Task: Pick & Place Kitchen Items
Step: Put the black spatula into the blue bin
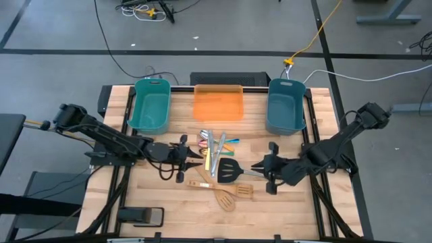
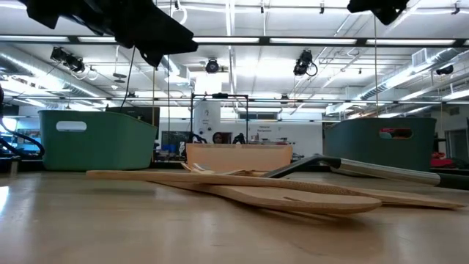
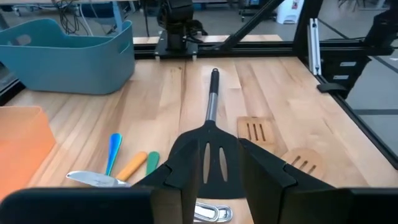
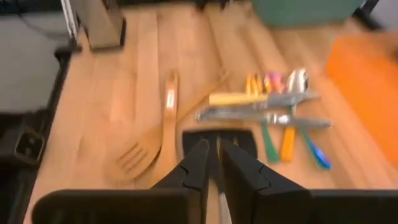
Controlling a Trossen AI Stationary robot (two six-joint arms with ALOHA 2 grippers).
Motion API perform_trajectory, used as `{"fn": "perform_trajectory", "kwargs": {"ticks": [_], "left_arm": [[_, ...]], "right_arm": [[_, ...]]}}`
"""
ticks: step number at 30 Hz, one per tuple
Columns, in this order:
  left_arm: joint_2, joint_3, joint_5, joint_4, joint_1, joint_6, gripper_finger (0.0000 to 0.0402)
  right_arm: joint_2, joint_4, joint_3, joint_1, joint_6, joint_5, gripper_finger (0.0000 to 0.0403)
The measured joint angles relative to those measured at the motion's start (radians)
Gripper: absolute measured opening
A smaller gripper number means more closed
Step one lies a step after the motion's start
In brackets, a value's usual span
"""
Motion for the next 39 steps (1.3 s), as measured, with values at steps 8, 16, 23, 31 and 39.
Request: {"fn": "perform_trajectory", "kwargs": {"ticks": [8, 16, 23, 31, 39], "left_arm": [[0.000, 0.000, 0.007, 0.000, 0.000, -0.003, 0.0115], [0.000, 0.000, 0.007, 0.000, 0.000, -0.040, 0.0115], [0.000, 0.000, 0.007, 0.000, 0.000, -0.047, 0.0115], [0.000, 0.000, 0.007, 0.000, 0.000, -0.047, 0.0115], [0.000, 0.000, 0.007, -0.001, 0.000, -0.047, 0.0115]], "right_arm": [[0.253, -0.323, 0.144, -0.022, 0.160, -0.160, 0.0049], [0.356, -0.346, 0.152, -0.062, 0.173, -0.174, 0.0083], [0.402, -0.345, 0.153, -0.097, 0.133, -0.188, 0.0139], [0.451, -0.334, 0.153, -0.132, 0.115, -0.186, 0.0165], [0.493, -0.326, 0.153, -0.140, 0.110, -0.177, 0.0183]]}}
